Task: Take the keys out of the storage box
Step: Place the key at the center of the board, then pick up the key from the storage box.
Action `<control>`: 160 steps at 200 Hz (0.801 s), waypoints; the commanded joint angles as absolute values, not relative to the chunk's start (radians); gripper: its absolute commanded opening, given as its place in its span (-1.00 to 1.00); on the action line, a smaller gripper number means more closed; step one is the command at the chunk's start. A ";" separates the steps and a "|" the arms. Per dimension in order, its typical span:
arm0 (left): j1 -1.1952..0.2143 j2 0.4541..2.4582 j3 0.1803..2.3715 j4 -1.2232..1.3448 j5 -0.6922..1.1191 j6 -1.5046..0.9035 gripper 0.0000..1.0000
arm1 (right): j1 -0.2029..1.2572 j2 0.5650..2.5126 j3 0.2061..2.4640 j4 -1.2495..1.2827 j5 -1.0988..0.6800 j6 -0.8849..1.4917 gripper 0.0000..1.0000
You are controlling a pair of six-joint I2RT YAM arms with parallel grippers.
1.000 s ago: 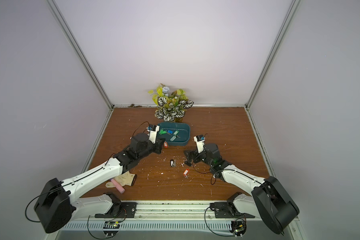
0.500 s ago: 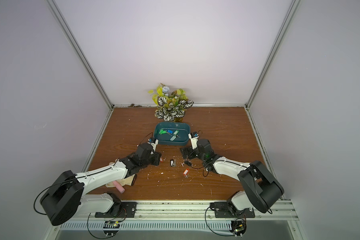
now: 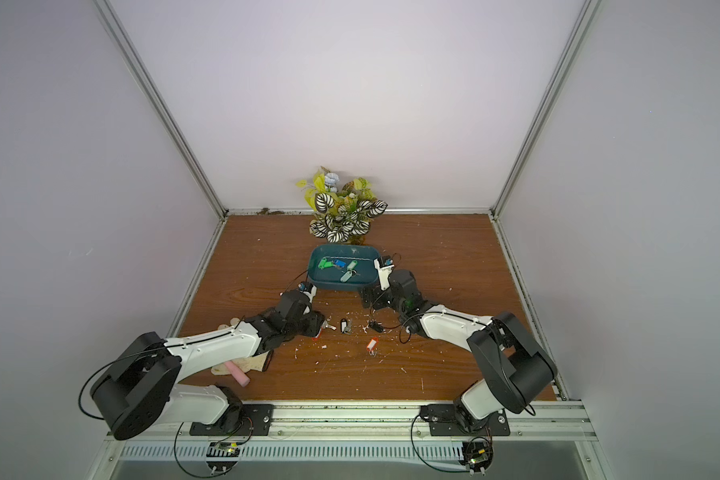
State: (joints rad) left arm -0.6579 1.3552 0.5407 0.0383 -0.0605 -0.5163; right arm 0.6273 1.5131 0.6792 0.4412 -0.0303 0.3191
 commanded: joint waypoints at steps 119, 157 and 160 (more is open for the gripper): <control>-0.283 1.364 0.635 0.473 0.158 -0.560 0.78 | 0.667 1.748 1.039 0.322 -0.053 0.152 0.65; -0.243 1.524 0.648 0.648 0.371 -0.584 0.73 | 0.669 1.910 1.217 0.245 -0.109 0.123 0.51; -0.241 1.536 0.649 0.659 0.387 -0.588 0.71 | 0.669 1.920 1.229 0.241 -0.112 0.123 0.51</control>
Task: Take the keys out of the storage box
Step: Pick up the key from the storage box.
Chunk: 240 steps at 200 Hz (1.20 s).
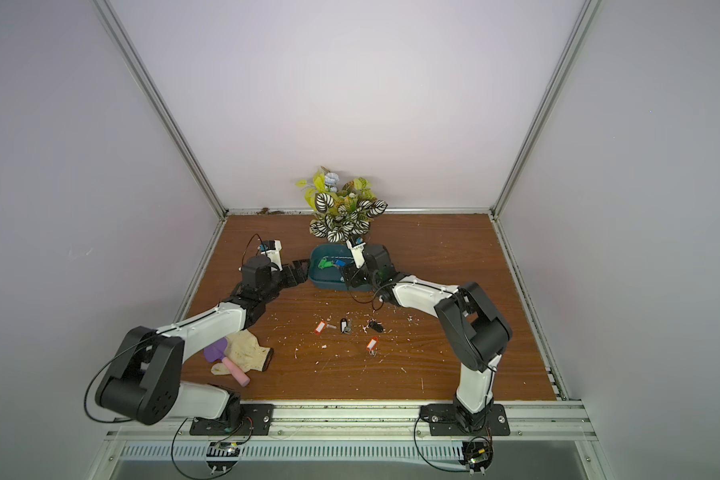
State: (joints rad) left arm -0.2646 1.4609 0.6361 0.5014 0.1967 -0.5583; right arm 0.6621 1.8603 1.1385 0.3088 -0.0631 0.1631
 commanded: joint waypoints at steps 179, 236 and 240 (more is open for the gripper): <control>-0.206 1.602 0.661 0.651 0.419 -0.560 0.61 | 0.694 2.351 1.776 0.007 -0.012 0.294 -0.16; -0.205 1.601 0.666 0.631 0.416 -0.549 0.61 | 0.694 2.302 1.741 0.025 0.033 0.283 -0.87; -0.205 1.601 0.667 0.629 0.416 -0.548 0.61 | 0.693 2.298 1.735 0.027 0.034 0.280 -0.91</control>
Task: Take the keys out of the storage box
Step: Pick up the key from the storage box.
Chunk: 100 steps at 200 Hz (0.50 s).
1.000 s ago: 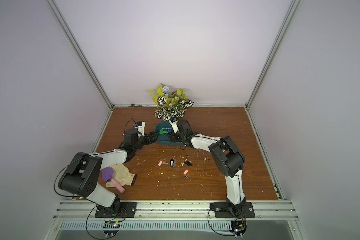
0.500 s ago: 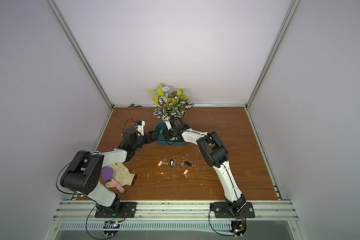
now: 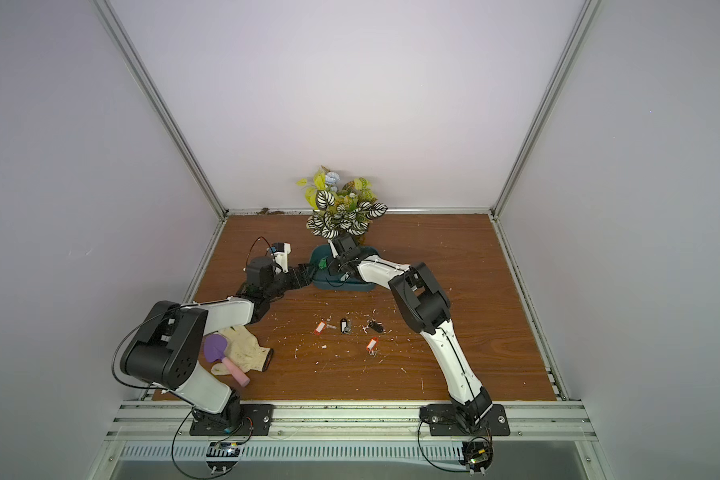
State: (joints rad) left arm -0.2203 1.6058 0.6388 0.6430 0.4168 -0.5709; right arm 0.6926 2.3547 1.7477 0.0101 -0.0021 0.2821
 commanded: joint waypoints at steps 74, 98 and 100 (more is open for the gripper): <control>-0.205 1.602 0.699 0.532 0.370 -0.514 0.66 | 0.695 2.189 1.628 0.093 0.011 0.236 -1.00; -0.206 1.603 0.707 0.504 0.347 -0.505 0.66 | 0.692 2.126 1.565 0.136 0.000 0.219 -1.00; -0.205 1.602 0.707 0.503 0.346 -0.505 0.66 | 0.692 2.121 1.560 0.139 -0.001 0.218 -1.00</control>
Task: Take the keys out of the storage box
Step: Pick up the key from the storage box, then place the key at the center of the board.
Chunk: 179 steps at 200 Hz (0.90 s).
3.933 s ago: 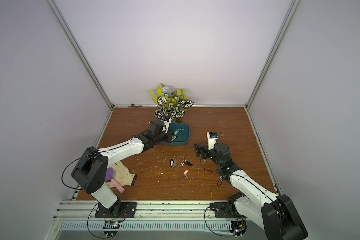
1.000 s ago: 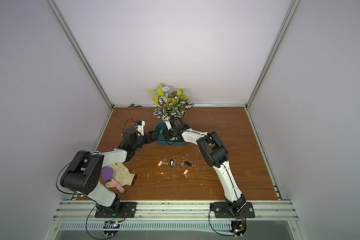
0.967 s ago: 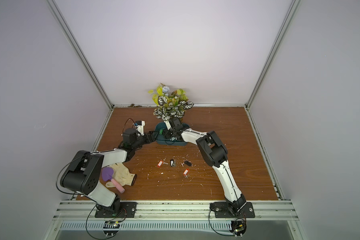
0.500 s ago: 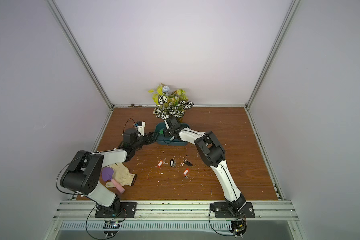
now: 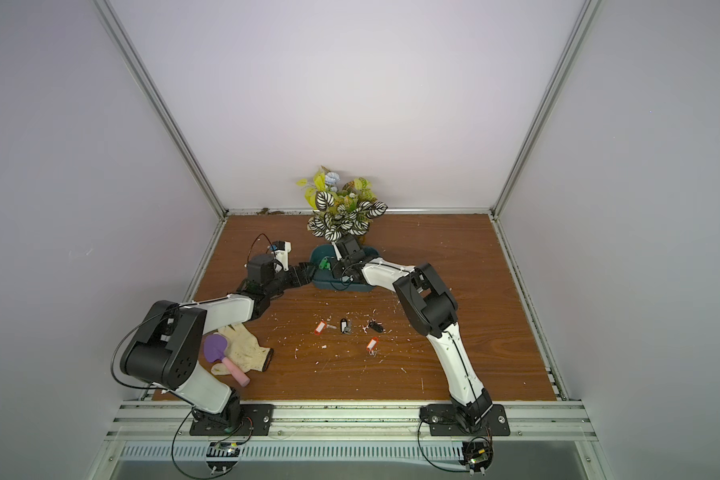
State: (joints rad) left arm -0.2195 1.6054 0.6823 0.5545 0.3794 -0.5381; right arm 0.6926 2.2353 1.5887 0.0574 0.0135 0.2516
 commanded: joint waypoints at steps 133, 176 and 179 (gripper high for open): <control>-0.272 1.538 0.741 0.385 0.210 -0.427 0.75 | 0.690 1.580 1.052 0.247 -0.367 0.052 -1.00; -0.310 1.510 0.746 0.363 0.160 -0.420 1.00 | 0.740 1.315 0.782 0.101 -0.479 0.091 -1.00; -0.311 1.506 0.746 0.361 0.157 -0.420 1.00 | 0.748 1.304 0.766 0.097 -0.481 0.094 -1.00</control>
State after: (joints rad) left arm -0.2886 1.5387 0.7219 0.3889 0.2047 -0.4381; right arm 0.7025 1.3899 0.8680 0.1864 -0.3820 0.0925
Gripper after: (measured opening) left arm 0.994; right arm 0.050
